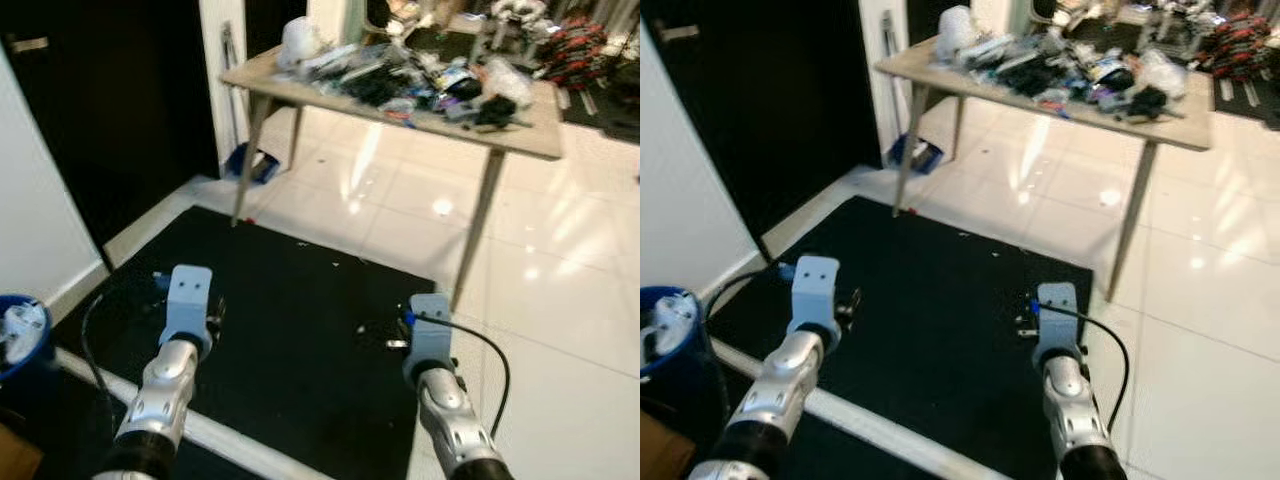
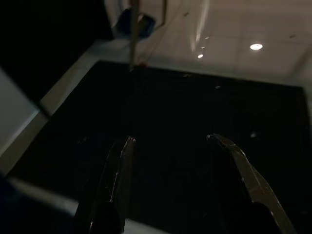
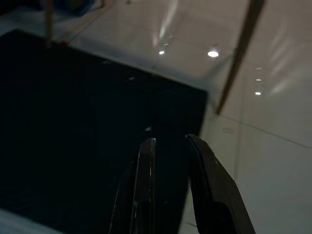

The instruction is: Picking trash to rubbish bin

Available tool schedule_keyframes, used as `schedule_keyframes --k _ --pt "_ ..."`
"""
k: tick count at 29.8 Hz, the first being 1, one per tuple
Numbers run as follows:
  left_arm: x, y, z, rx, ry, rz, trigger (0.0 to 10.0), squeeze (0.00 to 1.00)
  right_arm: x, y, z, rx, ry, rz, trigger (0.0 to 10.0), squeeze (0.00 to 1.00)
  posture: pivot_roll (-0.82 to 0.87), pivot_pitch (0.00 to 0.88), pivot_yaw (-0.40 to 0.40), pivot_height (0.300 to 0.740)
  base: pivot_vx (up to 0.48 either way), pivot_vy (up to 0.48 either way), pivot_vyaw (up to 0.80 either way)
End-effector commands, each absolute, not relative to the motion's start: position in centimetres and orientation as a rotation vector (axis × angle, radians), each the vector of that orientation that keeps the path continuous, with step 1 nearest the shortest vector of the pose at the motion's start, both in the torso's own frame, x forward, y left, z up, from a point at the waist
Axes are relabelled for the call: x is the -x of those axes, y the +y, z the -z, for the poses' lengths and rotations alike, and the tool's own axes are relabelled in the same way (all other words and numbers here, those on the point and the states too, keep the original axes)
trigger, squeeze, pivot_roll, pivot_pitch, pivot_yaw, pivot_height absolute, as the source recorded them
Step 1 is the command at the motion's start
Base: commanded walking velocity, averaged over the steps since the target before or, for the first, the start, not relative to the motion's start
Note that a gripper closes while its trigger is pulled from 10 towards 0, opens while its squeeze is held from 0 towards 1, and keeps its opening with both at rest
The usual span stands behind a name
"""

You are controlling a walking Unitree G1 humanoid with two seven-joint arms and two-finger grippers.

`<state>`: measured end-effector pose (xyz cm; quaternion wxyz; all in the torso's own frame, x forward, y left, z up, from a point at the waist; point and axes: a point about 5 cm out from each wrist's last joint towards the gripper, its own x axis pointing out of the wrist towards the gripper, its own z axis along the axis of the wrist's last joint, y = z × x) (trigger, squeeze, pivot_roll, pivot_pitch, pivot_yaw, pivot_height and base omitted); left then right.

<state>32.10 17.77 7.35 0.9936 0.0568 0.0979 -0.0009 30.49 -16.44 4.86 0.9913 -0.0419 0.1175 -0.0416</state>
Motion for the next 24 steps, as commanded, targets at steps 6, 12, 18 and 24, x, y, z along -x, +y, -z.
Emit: schedule_keyframes --k 6,12,18,24 --pt "-31.88 18.14 -6.91 -0.126 0.212 0.000 10.0 0.00 -30.14 -16.26 -4.38 0.073 0.262 0.089 10.0 0.00 -0.02 0.066 0.000 0.740 0.000 0.000 -0.80" --pt "-31.92 18.00 -6.98 -0.126 0.209 0.009 10.0 0.00 -30.21 -16.15 -4.54 0.079 0.249 0.078 10.0 0.00 -0.02 0.066 0.001 0.740 0.000 0.000 -0.76" --pt "-32.02 17.80 -7.20 -0.122 0.194 0.031 10.0 0.00 -30.37 -15.78 -4.77 0.103 0.229 0.059 10.0 0.00 -0.02 0.065 0.002 0.740 0.087 0.000 -0.11" --pt "-32.11 17.76 -7.32 -0.120 0.190 0.036 10.0 0.00 -30.42 -15.68 -4.83 0.102 0.227 0.055 10.0 0.00 -0.02 0.064 0.002 0.740 0.342 0.000 0.00"
